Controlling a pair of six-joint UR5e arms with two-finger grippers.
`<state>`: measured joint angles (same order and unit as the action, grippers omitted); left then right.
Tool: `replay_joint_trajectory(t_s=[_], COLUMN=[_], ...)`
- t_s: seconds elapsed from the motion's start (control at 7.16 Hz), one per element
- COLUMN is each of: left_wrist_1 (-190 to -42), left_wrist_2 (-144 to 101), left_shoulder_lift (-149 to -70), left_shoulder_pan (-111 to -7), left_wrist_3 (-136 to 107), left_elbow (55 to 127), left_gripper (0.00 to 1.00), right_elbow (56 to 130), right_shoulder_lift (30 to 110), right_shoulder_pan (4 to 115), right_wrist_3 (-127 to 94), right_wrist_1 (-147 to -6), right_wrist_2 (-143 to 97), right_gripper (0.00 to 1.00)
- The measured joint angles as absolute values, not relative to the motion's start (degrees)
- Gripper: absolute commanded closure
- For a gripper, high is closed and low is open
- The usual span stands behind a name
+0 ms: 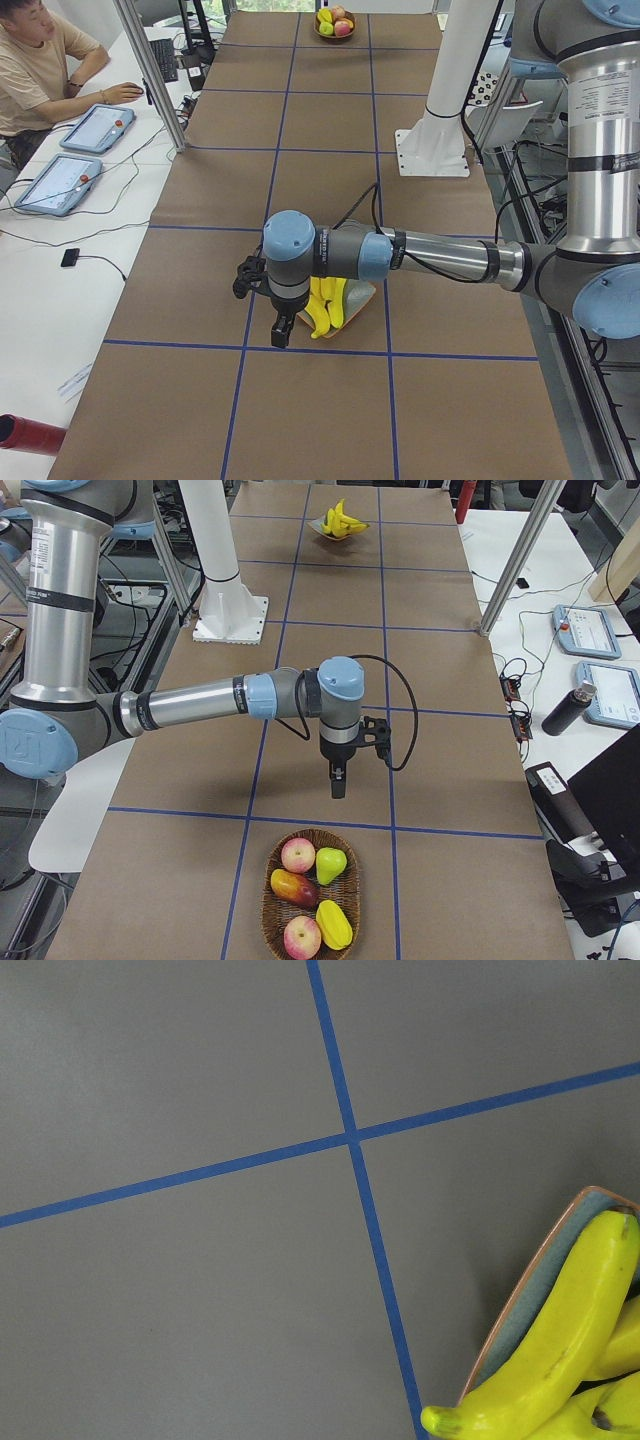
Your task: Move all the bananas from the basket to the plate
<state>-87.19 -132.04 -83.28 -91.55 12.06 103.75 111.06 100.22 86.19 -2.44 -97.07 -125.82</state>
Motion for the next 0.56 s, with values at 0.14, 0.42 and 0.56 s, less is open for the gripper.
replay_joint_trajectory(t_s=[0.14,0.42,0.56], left_wrist_1=[-87.22,-87.2,-87.19], left_wrist_2=[-131.9,-131.71,-131.68], left_shoulder_lift=[-82.56,-81.47,-81.11], left_shoulder_pan=[-91.51,-91.57,-91.62], left_wrist_3=[12.15,12.15,12.14], left_elbow=[104.22,104.74,104.86], left_gripper=[0.0,0.0,0.0], right_elbow=[111.01,110.92,110.88], right_shoulder_lift=[101.54,102.22,102.27], right_shoulder_pan=[86.88,87.23,87.25], right_wrist_3=[-1.52,-1.36,-1.39], right_wrist_1=[-97.05,-97.03,-97.05], right_wrist_2=[-125.74,-125.69,-125.69], right_gripper=[0.0,0.0,0.0])
